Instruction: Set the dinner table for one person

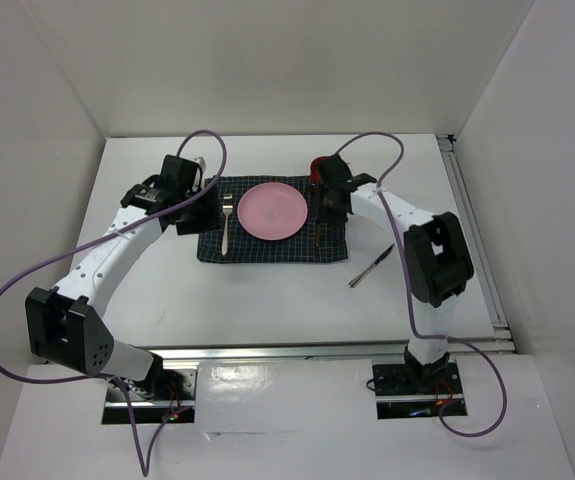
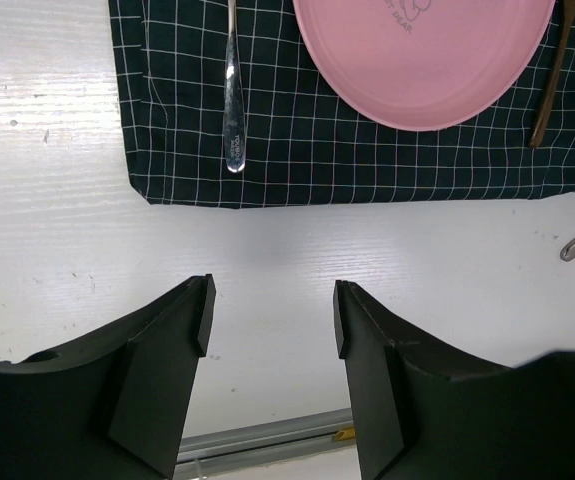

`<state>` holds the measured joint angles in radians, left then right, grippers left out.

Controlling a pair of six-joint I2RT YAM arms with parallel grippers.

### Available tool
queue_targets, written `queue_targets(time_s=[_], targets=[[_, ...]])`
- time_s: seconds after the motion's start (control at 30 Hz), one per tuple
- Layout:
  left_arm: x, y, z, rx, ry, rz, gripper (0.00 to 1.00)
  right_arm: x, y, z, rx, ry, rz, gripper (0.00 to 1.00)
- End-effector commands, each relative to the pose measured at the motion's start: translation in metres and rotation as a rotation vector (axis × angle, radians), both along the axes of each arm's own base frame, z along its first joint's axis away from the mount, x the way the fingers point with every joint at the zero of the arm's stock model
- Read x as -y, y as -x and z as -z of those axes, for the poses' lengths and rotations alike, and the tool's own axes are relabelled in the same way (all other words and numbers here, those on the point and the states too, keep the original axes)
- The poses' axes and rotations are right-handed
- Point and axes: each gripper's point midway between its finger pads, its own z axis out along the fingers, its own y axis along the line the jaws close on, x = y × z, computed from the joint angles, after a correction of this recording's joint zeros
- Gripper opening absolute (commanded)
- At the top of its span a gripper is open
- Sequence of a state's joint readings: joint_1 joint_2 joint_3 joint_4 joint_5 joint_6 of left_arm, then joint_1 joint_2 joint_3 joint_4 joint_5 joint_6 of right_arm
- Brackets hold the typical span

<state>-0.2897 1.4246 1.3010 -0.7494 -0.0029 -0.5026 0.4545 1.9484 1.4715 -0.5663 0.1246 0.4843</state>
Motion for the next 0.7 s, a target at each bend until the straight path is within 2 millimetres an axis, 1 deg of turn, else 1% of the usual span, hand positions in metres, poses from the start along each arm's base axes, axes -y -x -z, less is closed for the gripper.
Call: queue_targets(time_s=[0.0, 0.03, 0.1, 0.13, 0.17, 0.2, 0.23, 0.27, 0.33, 0.37, 0.4, 0.43, 0.47, 0.5, 0.53, 0.6, 0.67], targets=[[0.001, 0.004, -0.006, 0.015, 0.013, 0.003, 0.68, 0.024, 0.011, -0.065, 0.118, -0.014, 0.113, 0.43], [0.001, 0.004, -0.006, 0.015, 0.013, 0.003, 0.68, 0.037, 0.019, -0.059, 0.106, 0.0, 0.146, 0.43], [0.001, 0.004, -0.006, 0.015, 0.013, 0.003, 0.68, 0.056, 0.031, -0.059, 0.099, 0.004, 0.216, 0.45], [0.001, 0.006, -0.002, 0.005, 0.01, 0.003, 0.68, 0.074, 0.047, -0.052, 0.073, 0.011, 0.256, 0.59], [0.001, 0.004, -0.003, 0.014, 0.012, 0.003, 0.68, 0.084, 0.054, -0.048, 0.067, 0.018, 0.285, 0.62], [0.001, 0.004, -0.003, 0.014, 0.012, 0.003, 0.68, 0.094, 0.063, -0.05, 0.067, 0.009, 0.336, 0.62], [0.002, 0.001, -0.004, 0.026, 0.016, 0.003, 0.68, 0.102, 0.07, -0.044, 0.051, 0.007, 0.371, 0.62], [0.002, 0.003, -0.001, 0.017, 0.013, 0.003, 0.68, 0.116, 0.084, -0.026, 0.005, 0.028, 0.406, 0.62], [0.004, 0.001, -0.002, 0.025, 0.023, 0.008, 0.68, 0.121, 0.1, -0.013, -0.048, 0.002, 0.421, 0.62], [0.005, 0.004, 0.001, 0.013, 0.027, 0.014, 0.68, 0.124, 0.11, 0.002, -0.084, -0.001, 0.433, 0.62], [0.005, 0.003, 0.004, 0.006, 0.02, 0.021, 0.68, 0.121, 0.114, 0.007, -0.103, -0.015, 0.423, 0.62], [0.007, 0.002, 0.003, 0.013, 0.031, 0.027, 0.68, 0.119, 0.114, 0.01, -0.099, -0.026, 0.419, 0.62], [0.007, 0.002, 0.003, 0.014, 0.031, 0.027, 0.68, 0.121, 0.121, 0.02, -0.13, -0.015, 0.429, 0.62], [0.007, 0.002, 0.003, 0.014, 0.031, 0.027, 0.66, 0.12, 0.119, 0.022, -0.126, -0.017, 0.429, 0.58], [0.009, 0.002, 0.006, 0.003, 0.035, 0.033, 0.66, 0.121, 0.119, 0.03, -0.141, -0.02, 0.434, 0.57], [0.009, 0.002, 0.006, 0.003, 0.035, 0.033, 0.66, 0.121, 0.118, 0.039, -0.159, -0.011, 0.435, 0.54], [0.007, 0.003, 0.009, -0.004, 0.026, 0.027, 0.66, 0.121, 0.118, 0.045, -0.173, -0.004, 0.435, 0.54]])
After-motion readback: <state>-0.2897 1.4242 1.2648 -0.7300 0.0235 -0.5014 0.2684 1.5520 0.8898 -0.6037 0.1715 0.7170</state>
